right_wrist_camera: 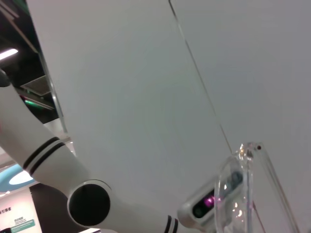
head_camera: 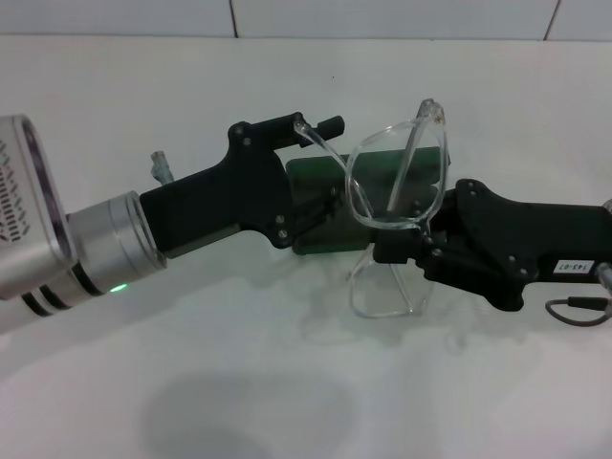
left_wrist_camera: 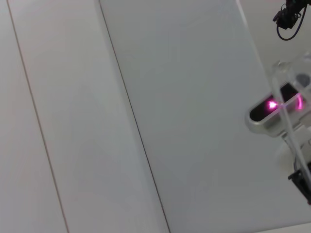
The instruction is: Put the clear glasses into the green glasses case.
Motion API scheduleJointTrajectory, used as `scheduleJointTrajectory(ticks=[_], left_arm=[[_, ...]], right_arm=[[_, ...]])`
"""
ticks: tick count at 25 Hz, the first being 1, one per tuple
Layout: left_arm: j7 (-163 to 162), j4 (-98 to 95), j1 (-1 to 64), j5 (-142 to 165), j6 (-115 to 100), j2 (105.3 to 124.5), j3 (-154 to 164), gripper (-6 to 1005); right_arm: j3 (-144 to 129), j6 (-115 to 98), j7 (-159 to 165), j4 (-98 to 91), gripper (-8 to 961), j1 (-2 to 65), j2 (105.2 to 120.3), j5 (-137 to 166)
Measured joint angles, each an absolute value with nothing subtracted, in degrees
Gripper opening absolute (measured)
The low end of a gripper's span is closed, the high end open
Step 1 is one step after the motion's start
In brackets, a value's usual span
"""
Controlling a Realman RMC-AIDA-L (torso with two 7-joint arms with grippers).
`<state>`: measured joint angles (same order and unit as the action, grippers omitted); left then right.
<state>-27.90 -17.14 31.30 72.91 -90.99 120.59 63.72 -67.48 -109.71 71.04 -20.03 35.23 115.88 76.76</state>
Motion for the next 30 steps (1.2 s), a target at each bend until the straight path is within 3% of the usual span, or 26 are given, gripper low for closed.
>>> scheduleJointTrajectory(ticks=[30], left_arm=[[-26.9,-16.8,31.2,73.0,-94.0,120.35,64.1,475]], right_arm=[[-71.4,-100.7,72.1,-19.4,118,34.4,115.54,82.1]])
